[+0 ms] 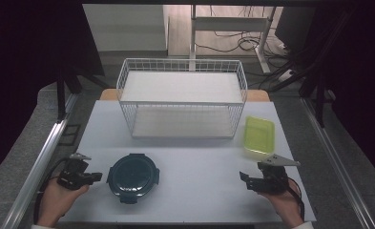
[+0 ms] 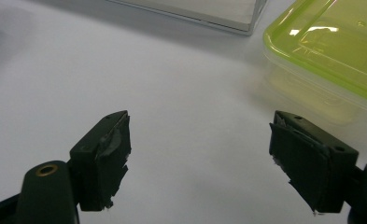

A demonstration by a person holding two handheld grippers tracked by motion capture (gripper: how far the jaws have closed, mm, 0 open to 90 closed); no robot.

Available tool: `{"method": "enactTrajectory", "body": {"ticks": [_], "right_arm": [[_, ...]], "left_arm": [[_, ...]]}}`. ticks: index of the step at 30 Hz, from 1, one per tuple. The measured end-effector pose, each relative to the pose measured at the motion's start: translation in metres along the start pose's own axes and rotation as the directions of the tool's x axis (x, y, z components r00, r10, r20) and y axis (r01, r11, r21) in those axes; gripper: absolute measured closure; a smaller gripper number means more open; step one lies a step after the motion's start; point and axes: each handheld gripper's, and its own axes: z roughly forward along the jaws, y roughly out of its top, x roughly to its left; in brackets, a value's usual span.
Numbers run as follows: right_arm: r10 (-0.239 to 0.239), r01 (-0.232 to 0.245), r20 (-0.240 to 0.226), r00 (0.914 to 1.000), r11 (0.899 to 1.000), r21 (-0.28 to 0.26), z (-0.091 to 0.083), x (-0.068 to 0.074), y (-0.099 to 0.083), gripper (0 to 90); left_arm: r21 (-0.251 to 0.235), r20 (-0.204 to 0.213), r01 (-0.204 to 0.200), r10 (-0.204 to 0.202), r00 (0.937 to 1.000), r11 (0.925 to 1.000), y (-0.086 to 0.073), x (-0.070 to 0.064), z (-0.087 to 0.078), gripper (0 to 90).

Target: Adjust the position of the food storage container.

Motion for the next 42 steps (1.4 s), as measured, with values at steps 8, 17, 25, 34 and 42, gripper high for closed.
{"method": "enactTrajectory", "body": {"ticks": [8, 17, 25, 34, 42], "right_arm": [[-0.003, 0.003, -0.001, 1.0000, 1.000, 0.009, 0.002, 0.000, -0.001, 20.6], [-0.003, 0.003, -0.001, 1.0000, 1.000, 0.011, 0.002, 0.001, -0.001, 20.6], [-0.004, 0.004, -0.002, 1.0000, 1.000, 0.008, 0.002, 0.002, 0.000, 20.6], [-0.004, 0.004, -0.002, 1.0000, 1.000, 0.003, 0.001, 0.002, 0.001, 20.6], [-0.003, 0.003, -0.005, 1.0000, 1.000, 0.001, 0.001, 0.002, 0.001, 20.6]], "left_arm": [[0.018, 0.066, 0.005, -0.006, 0.9978, 0.9998, -0.001, -0.006, 0.006, 90.0], [0.016, 0.081, 0.017, -0.018, 0.9966, 0.9997, 0.001, -0.009, 0.006, 90.0], [0.020, 0.072, 0.011, -0.012, 0.9973, 0.9997, 0.002, -0.015, 0.007, 90.0], [0.032, 0.079, -0.012, 0.009, 0.9968, 0.9994, 0.008, -0.027, 0.012, 90.0], [0.034, 0.086, -0.021, 0.018, 0.9961, 0.9992, 0.012, -0.034, 0.016, 90.0]]}}
